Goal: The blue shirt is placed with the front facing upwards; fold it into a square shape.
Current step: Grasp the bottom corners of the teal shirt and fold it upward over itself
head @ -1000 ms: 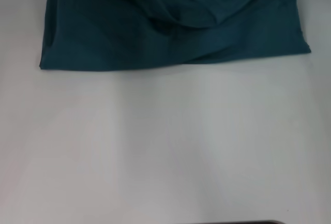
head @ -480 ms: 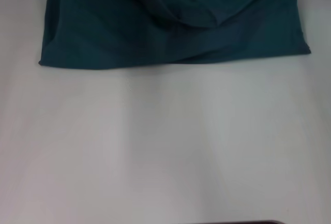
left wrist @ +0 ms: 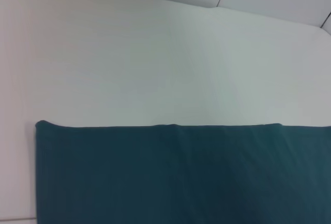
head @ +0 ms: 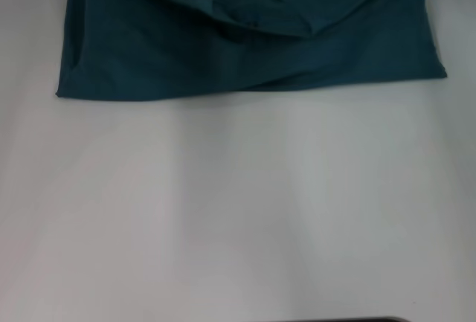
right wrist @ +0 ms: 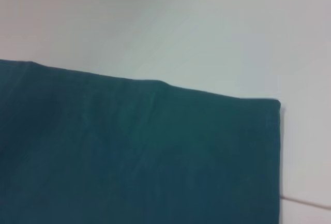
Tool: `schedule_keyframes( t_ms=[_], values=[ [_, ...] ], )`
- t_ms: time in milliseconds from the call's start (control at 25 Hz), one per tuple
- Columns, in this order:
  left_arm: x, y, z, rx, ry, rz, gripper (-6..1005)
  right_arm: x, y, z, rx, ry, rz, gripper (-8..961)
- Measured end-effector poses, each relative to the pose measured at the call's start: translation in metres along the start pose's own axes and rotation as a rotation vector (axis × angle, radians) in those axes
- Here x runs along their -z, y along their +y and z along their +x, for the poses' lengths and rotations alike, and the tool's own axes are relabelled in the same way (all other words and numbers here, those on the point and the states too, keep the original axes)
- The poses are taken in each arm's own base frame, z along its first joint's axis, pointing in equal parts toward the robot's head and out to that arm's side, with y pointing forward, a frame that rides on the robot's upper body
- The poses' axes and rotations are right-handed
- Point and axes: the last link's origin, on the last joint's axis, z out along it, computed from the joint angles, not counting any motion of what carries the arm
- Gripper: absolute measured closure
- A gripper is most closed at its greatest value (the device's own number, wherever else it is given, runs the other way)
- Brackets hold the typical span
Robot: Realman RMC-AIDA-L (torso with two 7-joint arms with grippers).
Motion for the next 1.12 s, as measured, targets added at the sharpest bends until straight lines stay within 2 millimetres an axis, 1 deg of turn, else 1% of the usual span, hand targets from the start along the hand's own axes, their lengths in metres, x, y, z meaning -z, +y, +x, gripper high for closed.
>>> schedule_keyframes(
  t_ms=[200,320,480,600,720,880,960,1120],
  values=[
    [-0.003,0.003,-0.002,-0.016,0.003,0.002,992,-0.005,0.010,-0.005,0.059,-0.020,0.017,804],
    [-0.004,0.005,-0.003,-0.028,0.001,0.003,993,-0.005,0.012,-0.008,0.075,-0.024,0.023,802],
    [-0.006,0.007,-0.004,-0.055,0.001,0.012,988,-0.006,0.014,-0.006,0.077,-0.016,0.019,798],
    [-0.008,0.005,-0.008,-0.040,-0.011,0.016,972,-0.006,0.014,-0.001,0.080,0.006,0.008,796],
    [-0.008,0.000,-0.010,-0.020,-0.020,0.027,957,-0.005,0.012,0.005,0.071,0.022,0.007,793],
    [-0.007,-0.005,-0.011,-0.005,-0.019,0.037,936,-0.004,0.002,0.011,0.053,0.038,0.019,790],
    [-0.006,-0.007,-0.010,0.000,-0.018,0.039,866,-0.003,-0.002,0.014,0.043,0.043,0.023,788],
    [-0.006,-0.007,-0.010,0.017,-0.019,0.039,726,-0.002,-0.007,0.016,0.028,0.046,0.027,607]
  ],
)
